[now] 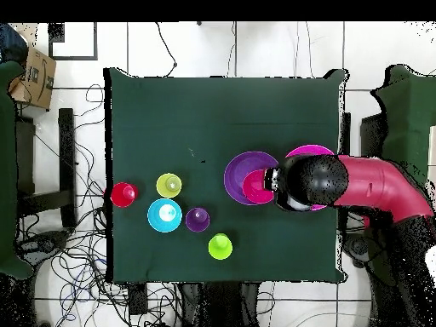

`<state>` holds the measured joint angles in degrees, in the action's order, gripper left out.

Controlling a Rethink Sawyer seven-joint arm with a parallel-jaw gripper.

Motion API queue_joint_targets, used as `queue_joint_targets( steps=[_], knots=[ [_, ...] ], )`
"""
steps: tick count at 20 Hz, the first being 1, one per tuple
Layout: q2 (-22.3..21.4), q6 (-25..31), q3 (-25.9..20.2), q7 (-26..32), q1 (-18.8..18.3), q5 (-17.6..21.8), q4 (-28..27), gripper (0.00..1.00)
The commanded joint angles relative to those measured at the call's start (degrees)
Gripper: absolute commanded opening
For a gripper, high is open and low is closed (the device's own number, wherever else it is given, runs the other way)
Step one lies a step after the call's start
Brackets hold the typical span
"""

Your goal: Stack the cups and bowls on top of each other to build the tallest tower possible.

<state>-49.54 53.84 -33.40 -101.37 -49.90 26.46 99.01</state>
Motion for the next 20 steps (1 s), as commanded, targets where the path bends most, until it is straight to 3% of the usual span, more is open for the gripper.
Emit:
queue_joint_targets(
  steps=[1, 5, 12, 20],
  knots=[
    [1.4, 1.4, -2.8, 11.3, -1.0, 1.2, -0.8, 1.0],
    [3.3, 2.8, -3.5, 13.5, -2.1, 2.0, -3.5, 1.0],
    [6.6, 0.5, -3.9, 14.9, -3.9, 4.4, -5.4, 1.0],
    [11.8, 3.8, -4.5, 18.2, -4.4, 6.3, -14.7, 1.0]
  ],
)
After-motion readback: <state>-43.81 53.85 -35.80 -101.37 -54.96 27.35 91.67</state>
